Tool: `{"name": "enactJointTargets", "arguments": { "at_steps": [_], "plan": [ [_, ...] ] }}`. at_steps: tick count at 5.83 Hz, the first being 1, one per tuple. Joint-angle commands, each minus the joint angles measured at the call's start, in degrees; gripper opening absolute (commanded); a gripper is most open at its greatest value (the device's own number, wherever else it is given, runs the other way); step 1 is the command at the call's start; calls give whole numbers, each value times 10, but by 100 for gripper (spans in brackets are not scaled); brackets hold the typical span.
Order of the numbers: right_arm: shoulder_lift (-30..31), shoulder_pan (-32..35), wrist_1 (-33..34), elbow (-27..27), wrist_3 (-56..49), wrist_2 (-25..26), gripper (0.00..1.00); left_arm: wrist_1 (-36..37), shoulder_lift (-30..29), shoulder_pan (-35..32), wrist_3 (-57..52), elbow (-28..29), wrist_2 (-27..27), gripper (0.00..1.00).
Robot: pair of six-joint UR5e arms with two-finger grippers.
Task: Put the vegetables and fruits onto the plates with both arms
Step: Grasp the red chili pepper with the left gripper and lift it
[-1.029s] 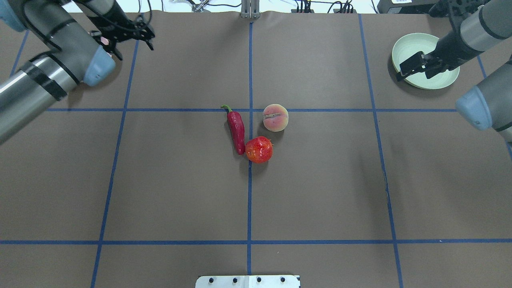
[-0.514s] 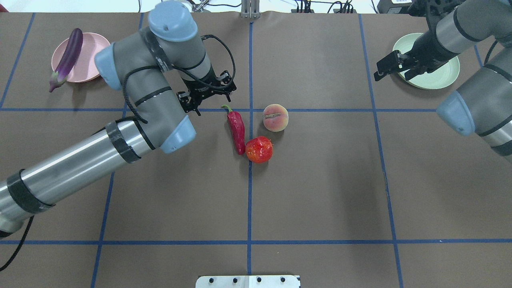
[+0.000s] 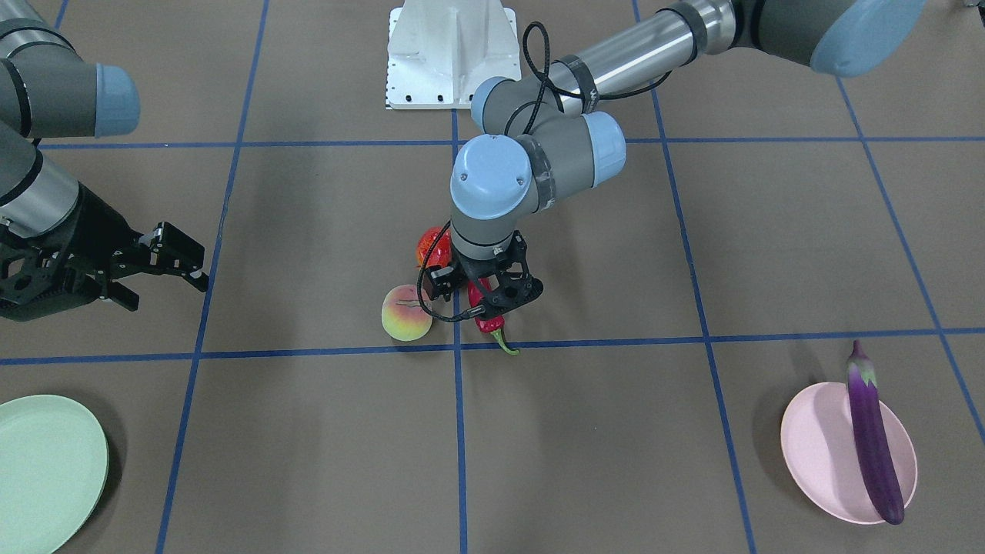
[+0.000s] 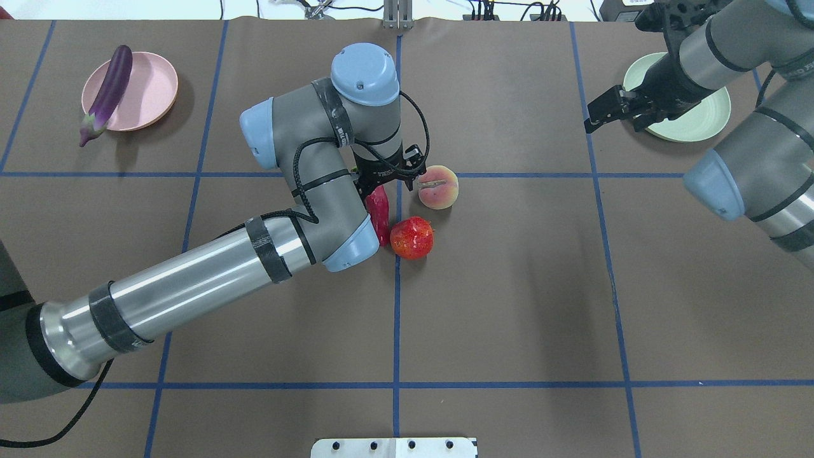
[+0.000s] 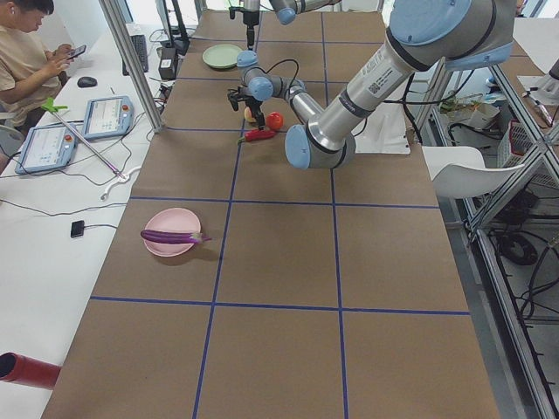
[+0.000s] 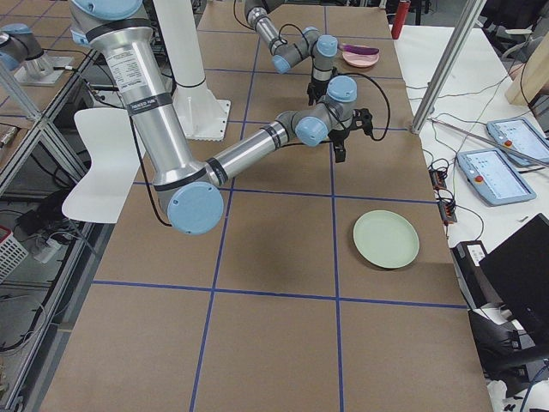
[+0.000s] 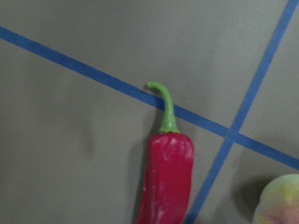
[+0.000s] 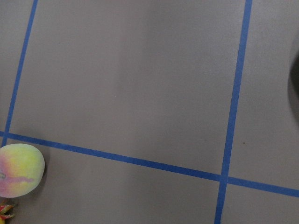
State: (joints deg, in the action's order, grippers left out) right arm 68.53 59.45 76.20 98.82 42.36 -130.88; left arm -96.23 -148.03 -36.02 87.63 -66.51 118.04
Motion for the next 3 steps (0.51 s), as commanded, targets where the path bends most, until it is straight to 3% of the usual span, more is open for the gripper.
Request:
{"name": "enactJointTargets", "arguments": {
  "at_steps": [1,3],
  "plan": [
    [0,0,0,0,0,0,100,0,-1,7,-4,27,-14,94],
    [0,0,0,1,0,-1,100,-1,-2,16,-3,34,-14,85]
  ]
}}
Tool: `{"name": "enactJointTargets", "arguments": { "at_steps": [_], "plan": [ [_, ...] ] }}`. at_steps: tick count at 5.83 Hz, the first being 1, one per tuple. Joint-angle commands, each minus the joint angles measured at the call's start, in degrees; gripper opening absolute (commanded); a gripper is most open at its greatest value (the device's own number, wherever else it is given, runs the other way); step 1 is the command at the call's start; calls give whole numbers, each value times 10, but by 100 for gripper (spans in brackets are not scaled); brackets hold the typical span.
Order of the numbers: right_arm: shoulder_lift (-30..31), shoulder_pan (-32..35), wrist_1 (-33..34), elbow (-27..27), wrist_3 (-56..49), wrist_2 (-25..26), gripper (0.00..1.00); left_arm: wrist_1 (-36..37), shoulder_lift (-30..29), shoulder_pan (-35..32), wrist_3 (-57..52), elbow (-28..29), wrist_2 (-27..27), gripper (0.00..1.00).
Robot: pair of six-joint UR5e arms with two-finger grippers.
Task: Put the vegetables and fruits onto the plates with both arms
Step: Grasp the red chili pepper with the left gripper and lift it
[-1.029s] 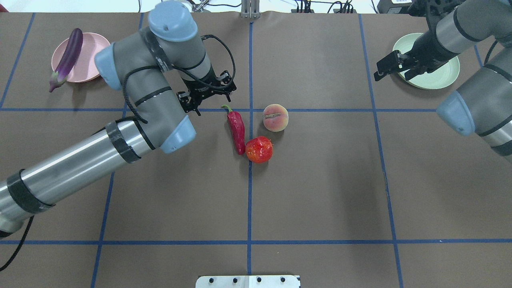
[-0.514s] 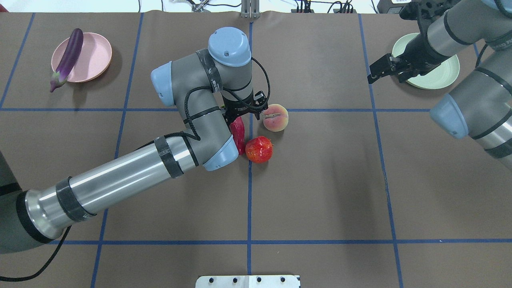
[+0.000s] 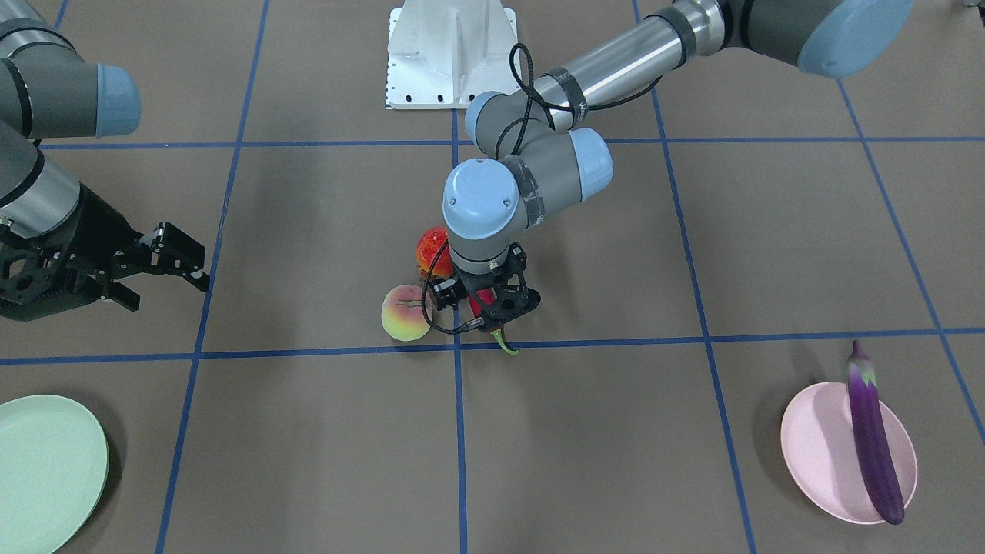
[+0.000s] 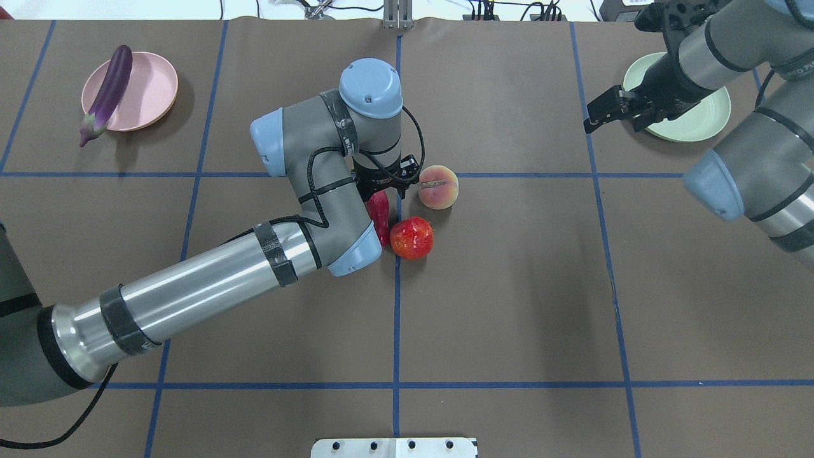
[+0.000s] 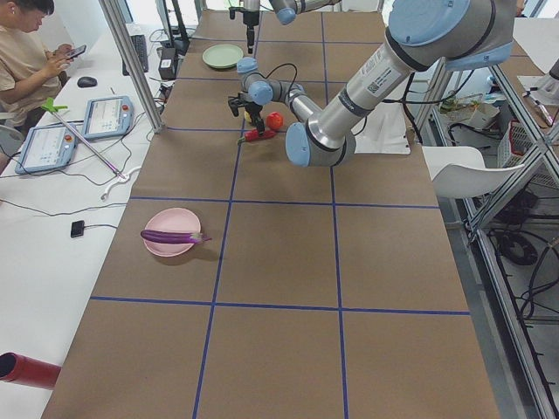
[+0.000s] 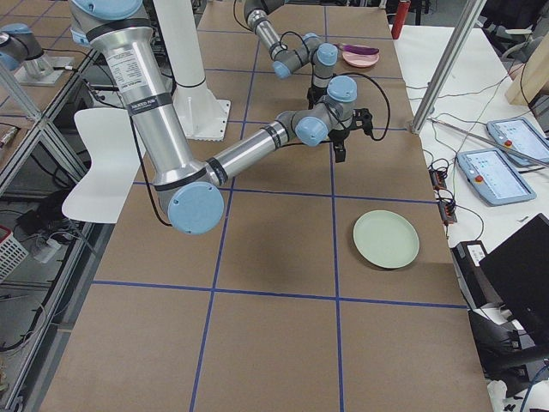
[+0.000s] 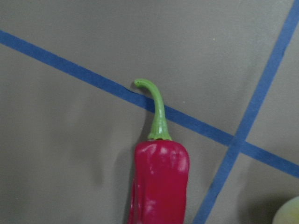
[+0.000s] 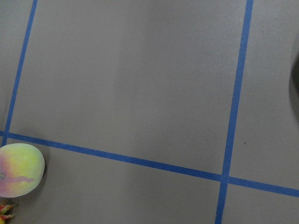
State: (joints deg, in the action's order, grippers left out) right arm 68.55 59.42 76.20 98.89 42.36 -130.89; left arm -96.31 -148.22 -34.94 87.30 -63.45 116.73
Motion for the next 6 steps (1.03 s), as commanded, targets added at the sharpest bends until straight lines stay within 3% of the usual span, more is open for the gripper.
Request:
{"name": "enactJointTargets", "arguments": {
  "at_steps": [1,2,4,5,6],
  "plan": [
    [1,0,0,1,0,-1,100,0,-1,7,4,3,0,51],
    [2,0,0,1,0,-1,100,-1,-1,8,3,3,-1,5],
    [4,0,0,4,0,-2,100,2,1,-43,-5,-39,8,0],
    [-2,-10,1,-2,20,2,100,2,29,-84,-54,-63,25,0],
    [-27,-45,0,-3,88,52,100,2,97,-135,-134,-105,49,0]
  ]
}}
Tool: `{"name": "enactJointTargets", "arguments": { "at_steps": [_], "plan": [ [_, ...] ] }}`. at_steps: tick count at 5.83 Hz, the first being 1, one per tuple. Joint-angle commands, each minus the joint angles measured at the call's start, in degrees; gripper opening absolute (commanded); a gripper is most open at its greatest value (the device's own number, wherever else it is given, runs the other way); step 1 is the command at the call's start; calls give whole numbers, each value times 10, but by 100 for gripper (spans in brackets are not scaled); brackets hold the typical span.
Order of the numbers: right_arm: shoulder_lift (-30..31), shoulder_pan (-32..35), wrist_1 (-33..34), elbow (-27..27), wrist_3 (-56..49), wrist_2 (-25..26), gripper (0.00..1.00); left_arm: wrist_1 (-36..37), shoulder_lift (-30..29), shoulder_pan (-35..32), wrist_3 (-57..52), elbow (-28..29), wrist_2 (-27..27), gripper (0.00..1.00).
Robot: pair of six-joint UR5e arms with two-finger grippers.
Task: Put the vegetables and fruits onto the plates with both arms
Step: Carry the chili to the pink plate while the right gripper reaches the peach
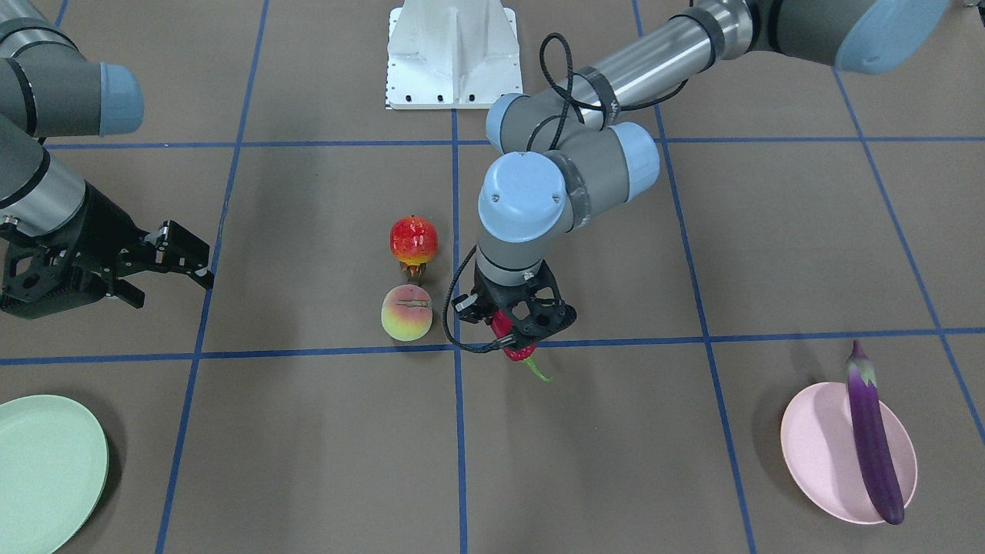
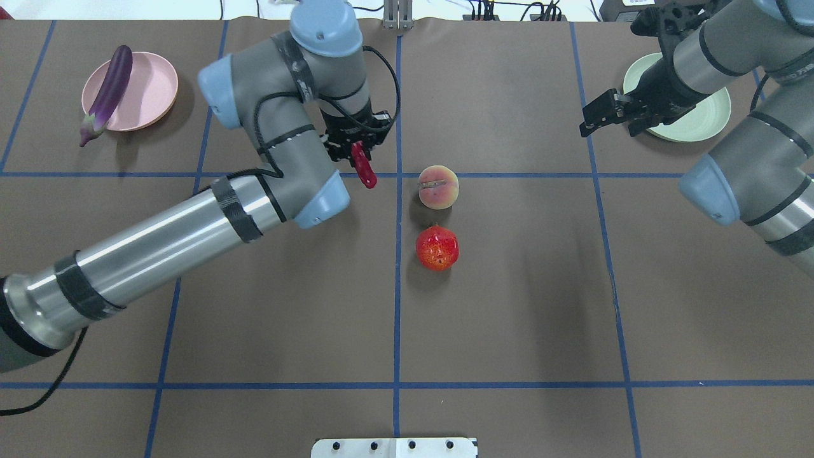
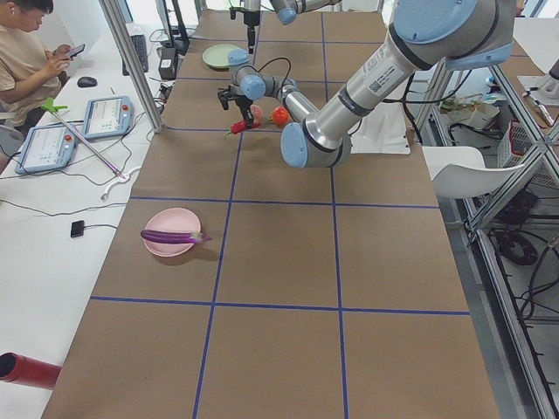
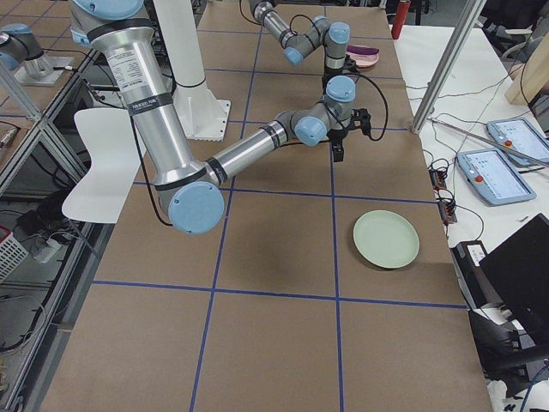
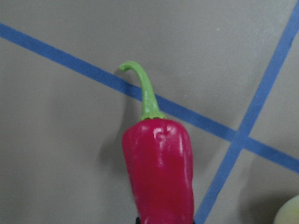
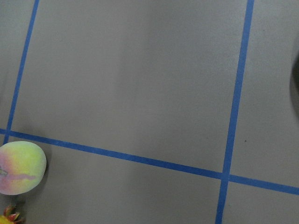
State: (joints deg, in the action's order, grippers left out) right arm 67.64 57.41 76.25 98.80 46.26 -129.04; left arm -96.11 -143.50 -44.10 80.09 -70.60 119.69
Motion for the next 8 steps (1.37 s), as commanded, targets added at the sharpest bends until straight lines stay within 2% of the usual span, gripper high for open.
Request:
{"name": "enactJointTargets", "arguments": {
  "at_steps": [1,2,4,5,6,8],
  "plan": [
    [-38,-66,0,-8,96,74,100,-1,118,-97,-182,-58,20,0],
    [-85,-96,-1,-43,147,104,100,1,140,-152,-302,-36,19,0],
    [-130,-138,0,-72,180,171,100,-7,119,-237,-413,92,20,0],
    [-178,-160,0,-118,217,197,100,-7,106,-254,-444,120,19,0],
    [-196,-179,-1,-143,226,220,100,-7,106,-253,-444,127,18,0],
    [-197,-194,0,-155,226,237,100,-9,88,-252,-445,159,14,0]
  ]
}}
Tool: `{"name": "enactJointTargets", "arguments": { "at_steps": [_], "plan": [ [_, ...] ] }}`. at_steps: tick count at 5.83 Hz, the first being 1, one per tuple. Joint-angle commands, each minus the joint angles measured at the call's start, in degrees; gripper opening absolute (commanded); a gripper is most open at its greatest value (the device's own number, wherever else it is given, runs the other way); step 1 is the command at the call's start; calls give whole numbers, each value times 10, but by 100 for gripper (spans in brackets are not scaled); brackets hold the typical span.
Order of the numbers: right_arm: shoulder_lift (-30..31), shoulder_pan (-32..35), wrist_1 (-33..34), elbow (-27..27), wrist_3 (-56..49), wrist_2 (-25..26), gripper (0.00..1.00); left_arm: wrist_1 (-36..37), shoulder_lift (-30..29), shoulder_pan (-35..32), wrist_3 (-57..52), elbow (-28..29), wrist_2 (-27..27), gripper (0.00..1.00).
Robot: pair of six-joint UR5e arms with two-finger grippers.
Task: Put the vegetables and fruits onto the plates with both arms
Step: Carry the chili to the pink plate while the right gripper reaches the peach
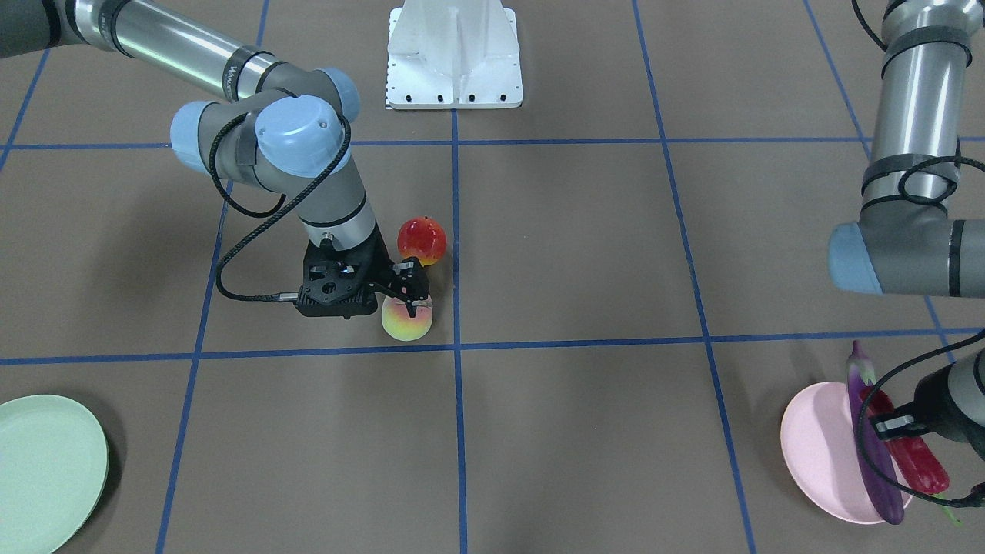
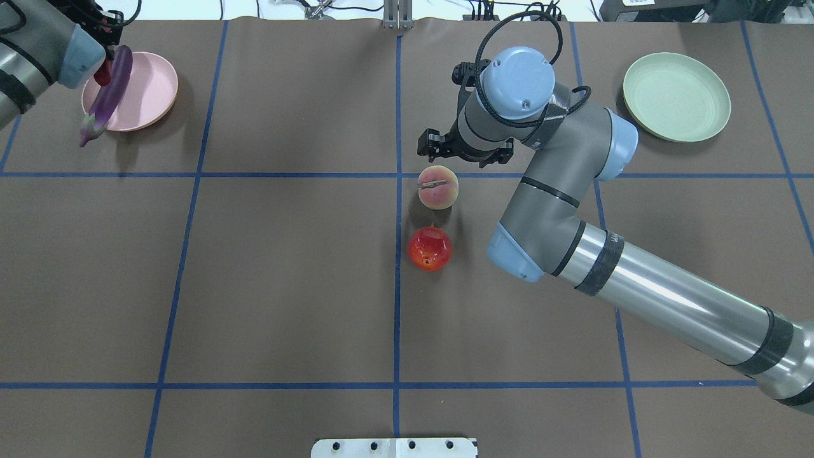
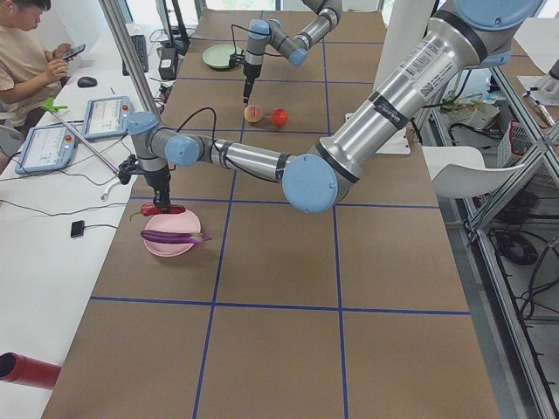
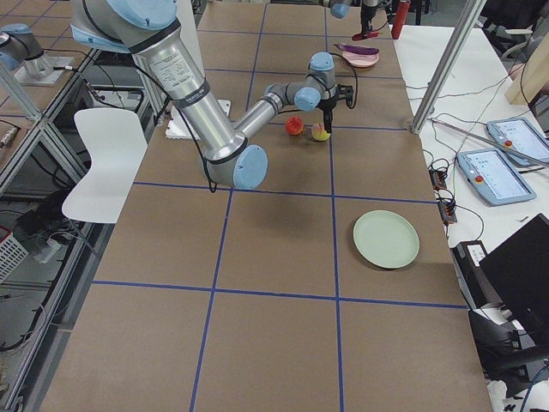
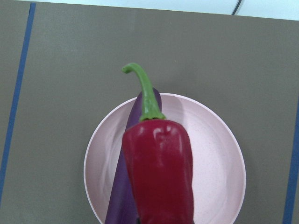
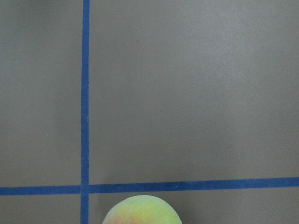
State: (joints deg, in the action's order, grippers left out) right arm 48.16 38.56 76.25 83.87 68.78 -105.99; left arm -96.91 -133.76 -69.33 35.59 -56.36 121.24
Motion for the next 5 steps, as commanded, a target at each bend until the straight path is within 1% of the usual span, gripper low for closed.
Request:
{"name": "enactJointTargets", "arguments": {
  "at_steps": [1,2,3,4,5],
  "plan": [
    [-3,-9,1,-8,1,7,100,-20,-22,17,1,44,-3,0],
    [-3,-12,1,-8,1,7,100,-55,-22,35,5,71,-10,0],
    [-3,-15,1,-12,1,7,100,-64,-22,41,5,78,-25,0],
    [-3,-15,1,-15,1,7,100,-79,-21,46,5,91,-33,21],
    [-10,-15,0,-19,4,8,100,-81,-21,46,5,93,-33,24]
  ]
}}
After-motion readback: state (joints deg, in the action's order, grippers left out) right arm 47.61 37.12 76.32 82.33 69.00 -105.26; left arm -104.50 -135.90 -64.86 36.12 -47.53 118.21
